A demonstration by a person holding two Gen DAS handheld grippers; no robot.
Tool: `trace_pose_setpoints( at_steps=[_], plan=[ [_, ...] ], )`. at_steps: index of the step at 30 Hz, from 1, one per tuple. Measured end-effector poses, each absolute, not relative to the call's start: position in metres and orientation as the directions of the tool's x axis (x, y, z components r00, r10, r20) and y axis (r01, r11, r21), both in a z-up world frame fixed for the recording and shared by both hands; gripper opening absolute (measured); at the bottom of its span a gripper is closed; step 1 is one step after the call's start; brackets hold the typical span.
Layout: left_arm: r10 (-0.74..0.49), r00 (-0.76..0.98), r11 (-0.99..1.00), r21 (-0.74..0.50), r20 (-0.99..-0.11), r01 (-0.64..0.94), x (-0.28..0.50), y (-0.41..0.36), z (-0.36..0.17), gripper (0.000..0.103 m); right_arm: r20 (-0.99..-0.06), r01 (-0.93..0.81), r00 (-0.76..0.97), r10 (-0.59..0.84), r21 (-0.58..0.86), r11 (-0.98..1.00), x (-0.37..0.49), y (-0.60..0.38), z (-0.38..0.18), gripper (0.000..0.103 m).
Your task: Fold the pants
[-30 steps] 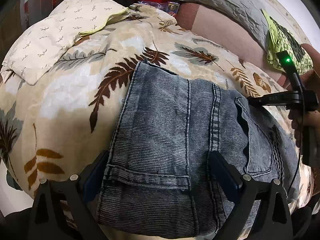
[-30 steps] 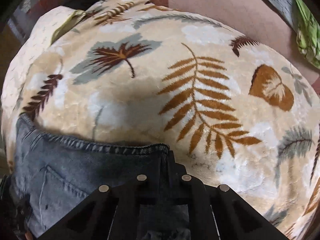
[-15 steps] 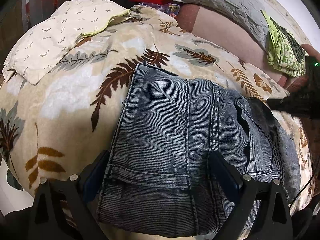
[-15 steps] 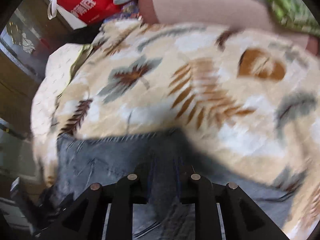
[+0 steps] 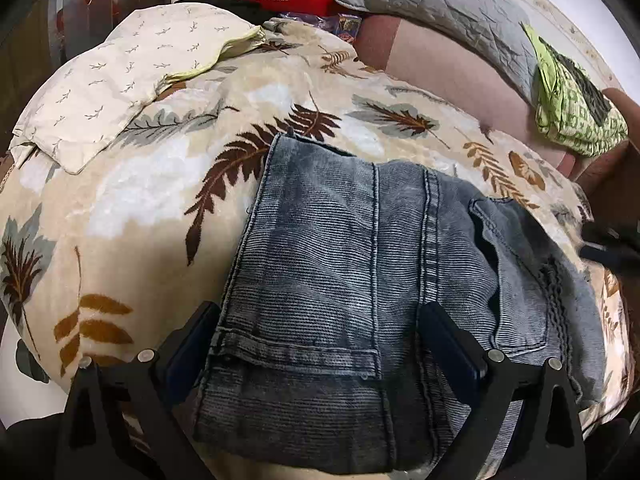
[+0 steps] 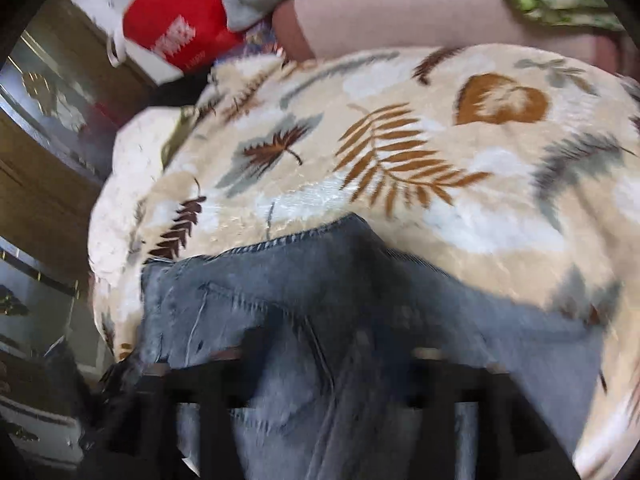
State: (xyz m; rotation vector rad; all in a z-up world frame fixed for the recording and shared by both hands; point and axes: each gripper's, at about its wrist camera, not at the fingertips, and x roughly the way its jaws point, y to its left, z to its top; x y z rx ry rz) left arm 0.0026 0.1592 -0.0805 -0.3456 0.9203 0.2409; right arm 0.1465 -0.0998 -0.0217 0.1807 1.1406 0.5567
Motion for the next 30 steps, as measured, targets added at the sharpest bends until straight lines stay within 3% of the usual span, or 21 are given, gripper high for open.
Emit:
trace_pose_setpoints(
  at_steps=[7,10,26,30],
  plan=[
    [0.102,0.678,0.866,-0.27,-0.728,-0.42,-0.045,0.164,-0.043,0.099,-0.692,-0.309,0.352,0.63,0.55,0.776,0.07,-0.156,-0.017,0.069],
    [0.089,0.662,0.842,-0.298,-0.744,-0.449,-0.06,0.164,-0.046,0.099,-0.664,-0.297,0.321,0.676,0.607,0.737,0.051,-0.159,-0.03,0.069],
    [0.06,0.67,0.88,-0.278,-0.74,-0.386,-0.053,0.123,-0.033,0.099,-0.58,-0.234,0.488,0.652,0.633,0.738,0.017,-0.211,-0.051,0.069],
    [0.102,0.676,0.885,-0.244,-0.73,-0.397,-0.059,0.115,-0.024,0.099,-0.553,-0.207,0.496,0.669,0.673,0.71,0.019,-0.223,-0.053,0.069]
  ],
)
